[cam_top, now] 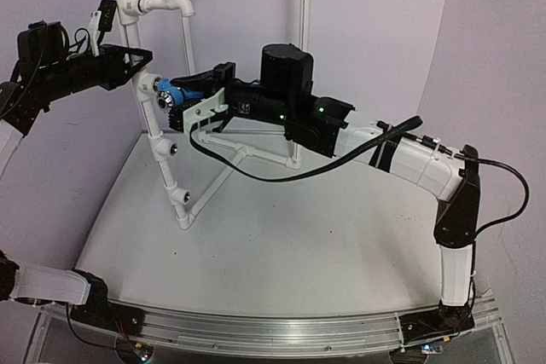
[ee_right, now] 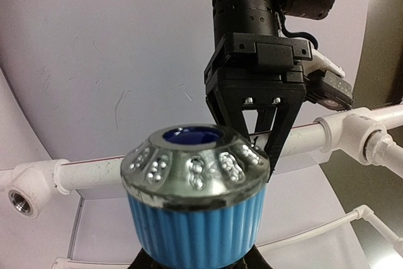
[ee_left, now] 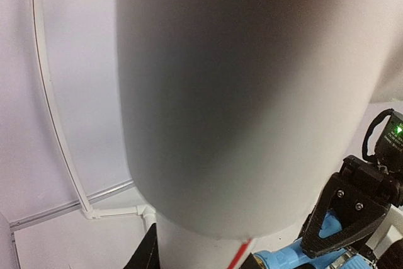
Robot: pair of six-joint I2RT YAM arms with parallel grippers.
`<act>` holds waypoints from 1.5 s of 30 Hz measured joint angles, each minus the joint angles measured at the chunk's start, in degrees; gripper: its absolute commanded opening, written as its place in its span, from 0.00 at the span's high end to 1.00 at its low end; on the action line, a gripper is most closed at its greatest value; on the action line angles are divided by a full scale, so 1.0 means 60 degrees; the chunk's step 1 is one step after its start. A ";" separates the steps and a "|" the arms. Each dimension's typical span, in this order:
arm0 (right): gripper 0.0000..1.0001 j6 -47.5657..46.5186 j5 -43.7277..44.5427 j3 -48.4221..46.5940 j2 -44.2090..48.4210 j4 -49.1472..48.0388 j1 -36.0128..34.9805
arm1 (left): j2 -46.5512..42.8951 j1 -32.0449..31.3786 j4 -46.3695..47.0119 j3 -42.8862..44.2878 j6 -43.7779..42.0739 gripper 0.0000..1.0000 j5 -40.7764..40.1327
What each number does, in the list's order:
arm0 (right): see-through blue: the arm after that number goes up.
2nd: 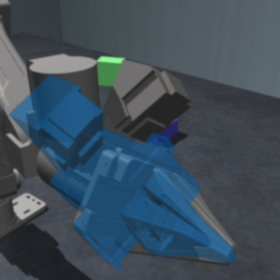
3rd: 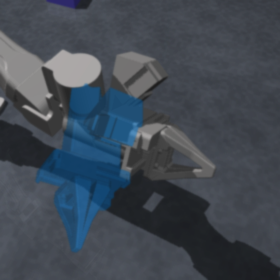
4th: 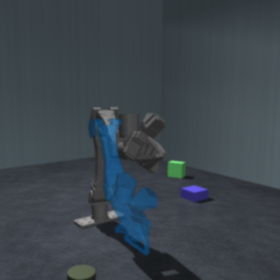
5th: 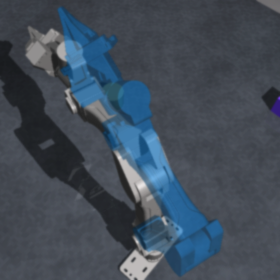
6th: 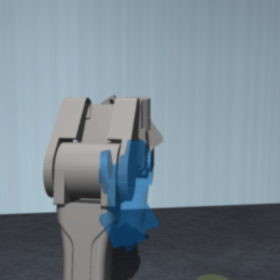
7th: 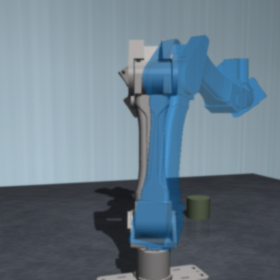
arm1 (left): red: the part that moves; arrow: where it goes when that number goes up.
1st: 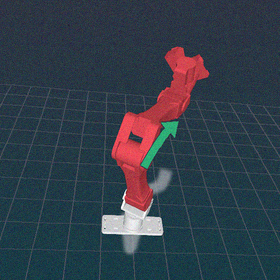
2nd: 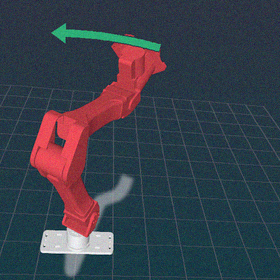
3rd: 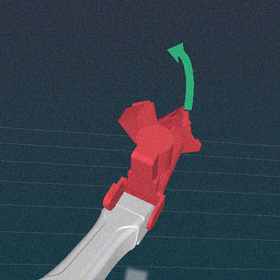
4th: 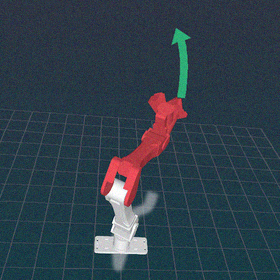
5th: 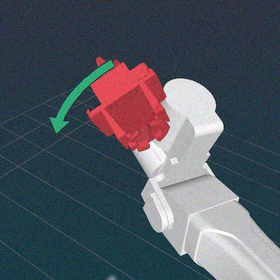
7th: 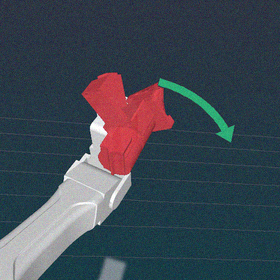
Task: Install the water faucets
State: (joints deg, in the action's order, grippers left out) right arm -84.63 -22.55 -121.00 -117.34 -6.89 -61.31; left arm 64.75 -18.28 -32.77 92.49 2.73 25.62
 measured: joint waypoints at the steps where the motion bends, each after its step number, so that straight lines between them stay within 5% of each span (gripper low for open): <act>1: 1.00 0.0061 -0.0005 -0.0118 -0.0032 0.0124 -0.0004 | 0.0000 0.0002 0.0005 0.0000 0.0004 1.00 0.0004; 20: 1.00 0.2564 -0.0152 -0.0706 -0.0261 0.0520 -0.0012 | -0.0085 0.0047 0.0009 -0.0063 0.0047 1.00 0.0058; 45: 1.00 0.5780 0.0112 0.0500 -0.0266 -0.2053 -0.0030 | -0.0148 0.0113 0.0123 -0.0151 0.0279 1.00 0.0020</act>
State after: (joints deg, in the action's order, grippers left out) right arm -49.96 -21.88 -118.00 -118.93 -19.21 -61.49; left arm 63.86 -17.61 -32.04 91.58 4.41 25.74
